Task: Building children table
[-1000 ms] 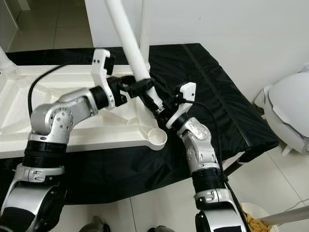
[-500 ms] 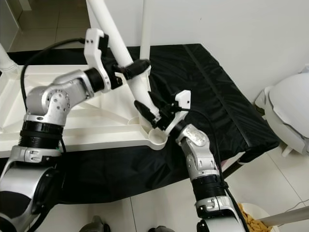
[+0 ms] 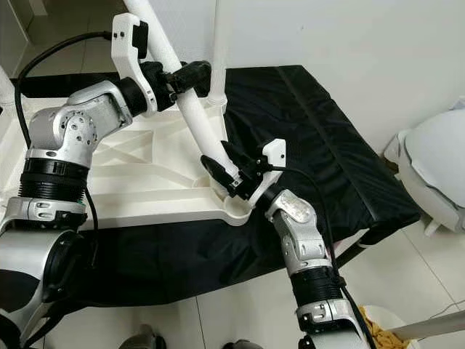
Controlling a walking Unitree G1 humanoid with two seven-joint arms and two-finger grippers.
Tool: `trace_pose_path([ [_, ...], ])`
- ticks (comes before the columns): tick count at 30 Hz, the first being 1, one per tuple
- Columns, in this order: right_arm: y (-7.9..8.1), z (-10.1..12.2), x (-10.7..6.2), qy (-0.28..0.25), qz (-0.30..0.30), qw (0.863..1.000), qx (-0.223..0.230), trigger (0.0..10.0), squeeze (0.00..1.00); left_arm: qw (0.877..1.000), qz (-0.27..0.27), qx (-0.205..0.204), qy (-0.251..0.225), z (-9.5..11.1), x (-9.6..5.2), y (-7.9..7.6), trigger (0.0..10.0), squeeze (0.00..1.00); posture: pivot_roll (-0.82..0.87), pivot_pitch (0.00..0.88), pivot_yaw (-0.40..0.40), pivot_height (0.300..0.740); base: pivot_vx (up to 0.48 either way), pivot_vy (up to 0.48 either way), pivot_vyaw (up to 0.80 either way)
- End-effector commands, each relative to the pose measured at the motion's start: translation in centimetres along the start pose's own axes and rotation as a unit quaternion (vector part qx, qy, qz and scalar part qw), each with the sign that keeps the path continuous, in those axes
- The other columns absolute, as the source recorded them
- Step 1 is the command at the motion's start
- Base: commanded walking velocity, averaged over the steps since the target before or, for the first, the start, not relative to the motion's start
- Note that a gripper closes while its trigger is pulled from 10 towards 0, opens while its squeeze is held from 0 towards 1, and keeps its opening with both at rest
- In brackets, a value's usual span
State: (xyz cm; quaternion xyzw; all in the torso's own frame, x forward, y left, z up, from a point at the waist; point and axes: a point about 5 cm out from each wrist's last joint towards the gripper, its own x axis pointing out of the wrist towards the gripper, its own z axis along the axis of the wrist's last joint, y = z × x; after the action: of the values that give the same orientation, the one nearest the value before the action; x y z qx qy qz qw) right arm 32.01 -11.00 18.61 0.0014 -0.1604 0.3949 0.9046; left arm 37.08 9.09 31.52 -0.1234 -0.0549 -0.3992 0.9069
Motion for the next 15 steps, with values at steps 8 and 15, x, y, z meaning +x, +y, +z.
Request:
trace_pose_path([
  [8, -0.9, 0.4, 0.8, 0.075, -0.011, 0.996, -0.042, 10.0, 0.00, 0.995, -0.065, 0.073, -0.025, 1.8, 0.5, -3.0, 0.0, 0.00, -0.03, 0.055, -0.040, 0.740, 0.000, 0.000, 0.00],
  [15, -1.5, 1.4, 1.4, 0.080, -0.009, 0.996, -0.034, 10.0, 1.00, 0.988, -0.097, 0.120, -0.018, 1.9, 0.8, -5.5, 10.0, 0.00, -0.03, 0.058, -0.046, 0.740, 0.000, 0.000, 0.00],
])
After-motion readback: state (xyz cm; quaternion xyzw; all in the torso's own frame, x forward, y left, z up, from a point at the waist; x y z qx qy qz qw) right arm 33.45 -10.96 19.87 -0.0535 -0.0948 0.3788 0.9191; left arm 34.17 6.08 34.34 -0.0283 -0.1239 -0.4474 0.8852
